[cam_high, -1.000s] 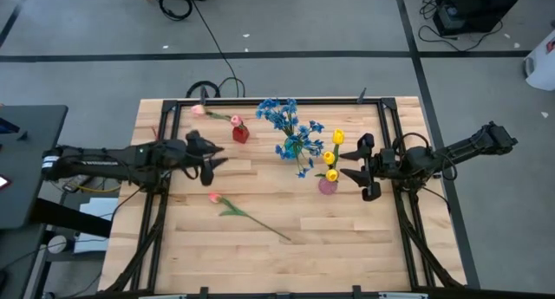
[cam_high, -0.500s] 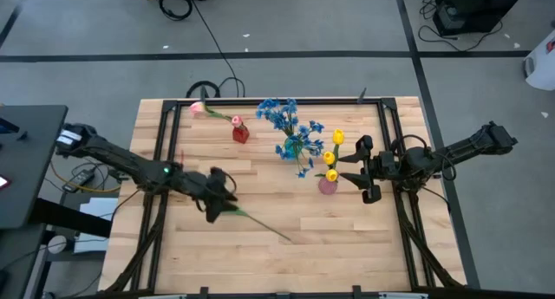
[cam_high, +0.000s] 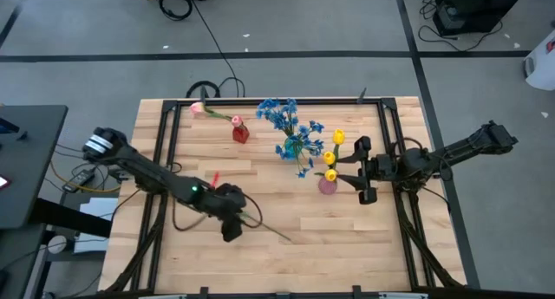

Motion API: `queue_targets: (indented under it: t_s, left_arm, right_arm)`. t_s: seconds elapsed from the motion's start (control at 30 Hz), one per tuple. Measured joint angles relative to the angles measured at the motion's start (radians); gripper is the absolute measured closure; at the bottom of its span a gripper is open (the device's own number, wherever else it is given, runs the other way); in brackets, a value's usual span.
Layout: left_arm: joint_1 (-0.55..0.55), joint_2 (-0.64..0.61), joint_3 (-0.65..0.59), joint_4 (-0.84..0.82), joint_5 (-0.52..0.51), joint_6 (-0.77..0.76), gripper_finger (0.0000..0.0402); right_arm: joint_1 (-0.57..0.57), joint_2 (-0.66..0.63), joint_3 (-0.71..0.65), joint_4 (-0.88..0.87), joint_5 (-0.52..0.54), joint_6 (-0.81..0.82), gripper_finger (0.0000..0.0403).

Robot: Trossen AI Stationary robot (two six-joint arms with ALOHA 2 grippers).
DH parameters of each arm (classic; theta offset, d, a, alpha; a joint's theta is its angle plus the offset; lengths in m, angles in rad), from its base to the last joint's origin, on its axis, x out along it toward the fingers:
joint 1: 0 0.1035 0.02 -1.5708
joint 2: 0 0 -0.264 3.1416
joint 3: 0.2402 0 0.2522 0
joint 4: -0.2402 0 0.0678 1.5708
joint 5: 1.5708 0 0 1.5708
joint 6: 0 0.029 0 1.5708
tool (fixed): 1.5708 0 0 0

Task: Sort flowers into vase by color
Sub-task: Put the pink tulip into the red flower vase

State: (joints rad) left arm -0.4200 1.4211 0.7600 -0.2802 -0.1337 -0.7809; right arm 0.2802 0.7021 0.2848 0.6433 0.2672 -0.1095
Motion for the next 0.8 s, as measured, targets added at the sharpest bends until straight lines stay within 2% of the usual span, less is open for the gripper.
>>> queue_targets:
  t_s: [0.1,0.2,0.53,0.67,0.8]
  left_arm:
    - [-0.008,0.074,0.112,-0.165,-0.042,0.077,0.0204]
    - [-0.008,0.143,0.182,-0.255,-0.057,0.146,0.0204]
    - [-0.008,0.277,0.202,-0.299,-0.059,0.345,0.0212]
    - [-0.006,0.294,0.202,-0.311,-0.06,0.431,0.0249]
    - [-0.005,0.295,0.203,-0.316,-0.068,0.494,0.0307]
  right_arm:
    - [0.0,0.0,0.0,0.021,0.0,-0.018,0.0192]
    - [0.0,0.0,0.0,0.025,0.0,-0.024,0.0192]
    - [0.0,0.0,0.0,0.02,-0.008,-0.021,0.0192]
    - [0.0,0.0,0.0,0.019,-0.009,-0.014,0.0192]
    - [0.0,0.0,0.0,0.015,-0.011,0.001,0.0192]
